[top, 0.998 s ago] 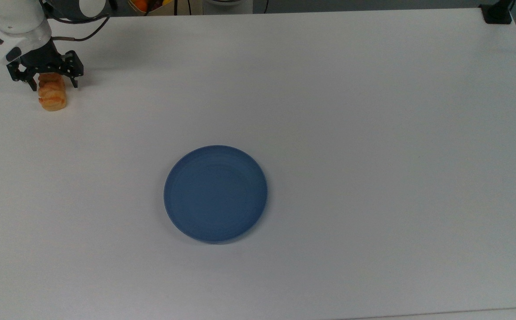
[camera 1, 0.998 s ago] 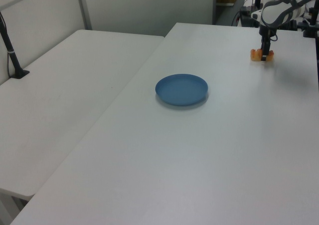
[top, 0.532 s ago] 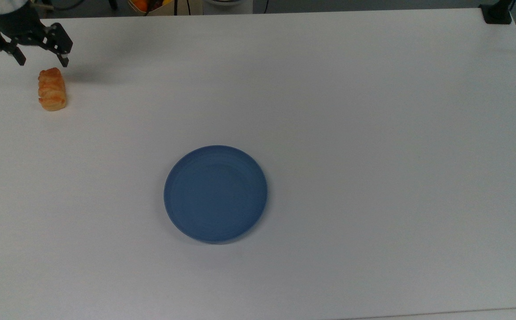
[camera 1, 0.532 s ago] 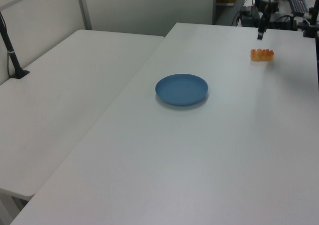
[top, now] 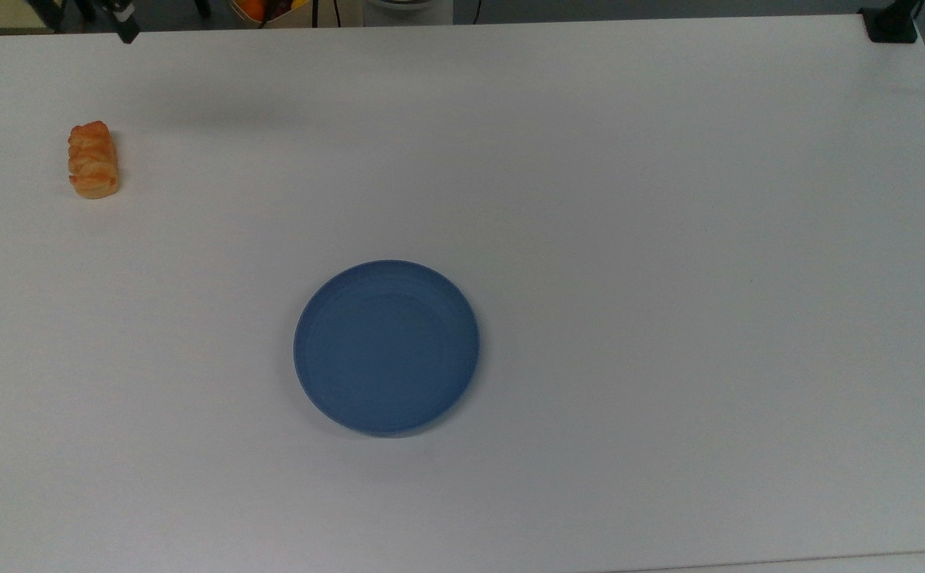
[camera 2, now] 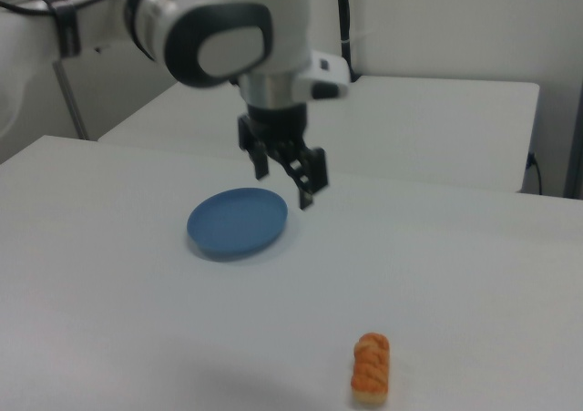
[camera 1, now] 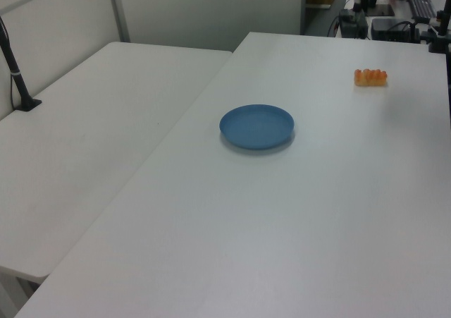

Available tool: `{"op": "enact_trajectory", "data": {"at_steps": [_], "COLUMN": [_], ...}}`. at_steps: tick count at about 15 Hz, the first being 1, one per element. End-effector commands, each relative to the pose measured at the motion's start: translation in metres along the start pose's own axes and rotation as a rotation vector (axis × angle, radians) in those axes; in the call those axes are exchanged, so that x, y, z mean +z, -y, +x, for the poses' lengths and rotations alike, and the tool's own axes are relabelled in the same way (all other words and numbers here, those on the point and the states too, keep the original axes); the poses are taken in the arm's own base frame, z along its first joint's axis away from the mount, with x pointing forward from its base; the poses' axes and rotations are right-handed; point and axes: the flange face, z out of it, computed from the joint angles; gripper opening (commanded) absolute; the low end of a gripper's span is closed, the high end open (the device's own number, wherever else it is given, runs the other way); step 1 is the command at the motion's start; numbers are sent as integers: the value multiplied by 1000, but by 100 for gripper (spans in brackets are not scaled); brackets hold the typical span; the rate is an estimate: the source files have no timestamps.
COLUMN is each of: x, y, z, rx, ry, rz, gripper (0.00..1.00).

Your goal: Put the bread on the table

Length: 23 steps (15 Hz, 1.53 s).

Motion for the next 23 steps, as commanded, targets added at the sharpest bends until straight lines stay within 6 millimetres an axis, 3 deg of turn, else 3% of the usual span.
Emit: {"op": "enact_trajectory", "data": {"at_steps": [1,3,5,8,14,16,18,19,20,23], "x": [-28,-53,-65,-57,-20,-7,9,19,19,15], "y": [63,111,151,204,275,289,291,287,287,263], "z": [-21,-38,-54,-67,-102,-108,-108,-106,-104,-88], "rx": [91,33,41,18,-130,-174,-273,-344,-393,-458], "ry": [35,4,-2,27,79,83,55,48,35,-6], "rz": [33,45,48,41,-33,-66,-84,-90,-100,-105], "gripper": [100,100,100,100,100,100,100,100,100,100]}}
